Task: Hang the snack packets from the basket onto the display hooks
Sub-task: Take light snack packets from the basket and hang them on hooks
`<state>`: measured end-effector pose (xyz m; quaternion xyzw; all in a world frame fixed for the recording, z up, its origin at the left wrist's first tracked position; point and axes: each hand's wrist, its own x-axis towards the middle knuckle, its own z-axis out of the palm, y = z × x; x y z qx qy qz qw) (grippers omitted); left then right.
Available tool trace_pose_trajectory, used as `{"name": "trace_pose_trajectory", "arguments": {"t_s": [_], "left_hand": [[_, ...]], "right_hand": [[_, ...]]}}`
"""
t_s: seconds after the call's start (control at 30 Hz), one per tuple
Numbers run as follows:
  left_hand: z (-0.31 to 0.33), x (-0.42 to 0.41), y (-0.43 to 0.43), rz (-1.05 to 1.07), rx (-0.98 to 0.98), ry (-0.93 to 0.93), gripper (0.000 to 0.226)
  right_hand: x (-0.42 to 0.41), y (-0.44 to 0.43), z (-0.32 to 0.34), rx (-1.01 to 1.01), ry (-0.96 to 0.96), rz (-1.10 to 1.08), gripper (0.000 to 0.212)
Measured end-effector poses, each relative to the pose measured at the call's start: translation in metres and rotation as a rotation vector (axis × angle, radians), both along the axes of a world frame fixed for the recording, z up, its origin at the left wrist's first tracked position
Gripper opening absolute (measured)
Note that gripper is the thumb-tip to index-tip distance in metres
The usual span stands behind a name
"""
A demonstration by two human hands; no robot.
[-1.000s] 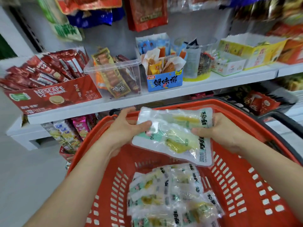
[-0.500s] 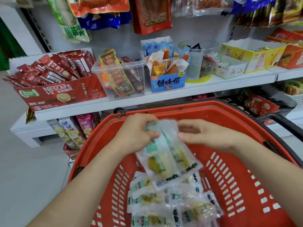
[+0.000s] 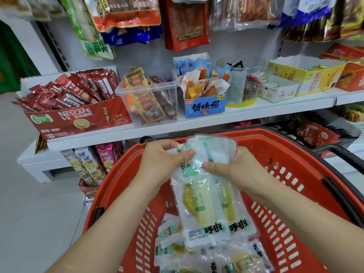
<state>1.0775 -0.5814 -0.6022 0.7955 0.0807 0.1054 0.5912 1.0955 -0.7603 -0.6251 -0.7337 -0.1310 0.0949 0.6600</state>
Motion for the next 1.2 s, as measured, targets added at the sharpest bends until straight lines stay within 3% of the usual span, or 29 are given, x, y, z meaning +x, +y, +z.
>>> {"name": "trace_pose_trajectory", "arguments": {"t_s": [0.07, 0.13, 0.33, 0.6, 0.67, 0.77, 0.83, 1.03, 1.1, 1.2], "left_hand": [[-0.002, 0.002, 0.002, 0.025, 0.095, -0.024, 0.019], [-0.002, 0.004, 0.006, 0.05, 0.193, -0.05, 0.017], [-0.001, 0.007, 0.017, -0.05, 0.247, -0.067, 0.02], [0.015, 0.003, 0.017, -0.051, 0.294, -0.153, 0.028], [0.036, -0.007, 0.011, -0.046, 0.282, -0.169, 0.029], [0.076, -0.017, 0.001, -0.032, 0.166, -0.146, 0.031], [0.111, -0.02, -0.005, -0.025, 0.099, -0.119, 0.033], [0.253, -0.029, -0.022, -0.054, -0.075, -0.036, 0.04], [0.311, -0.033, -0.029, -0.078, -0.112, -0.005, 0.042], [0.406, -0.041, -0.041, -0.12, -0.15, 0.029, 0.04]], "right_hand": [[0.0, -0.005, 0.007, -0.029, 0.109, 0.095, 0.012], [0.004, -0.014, 0.012, 0.018, 0.234, 0.155, 0.02], [0.014, -0.028, 0.013, -0.001, 0.035, -0.062, 0.013], [0.018, -0.04, 0.041, 0.2, 0.042, -0.207, 0.023], [0.011, -0.046, 0.065, 0.077, -0.007, -0.241, 0.017], [-0.003, -0.056, 0.11, -0.459, -0.118, -0.087, 0.031], [-0.011, -0.063, 0.142, -0.553, -0.117, -0.096, 0.028], [-0.041, -0.072, 0.26, 0.063, 0.161, -0.432, 0.03], [-0.052, -0.071, 0.317, 0.083, 0.133, -0.431, 0.037], [-0.066, -0.072, 0.412, 0.053, 0.007, -0.414, 0.066]]}}
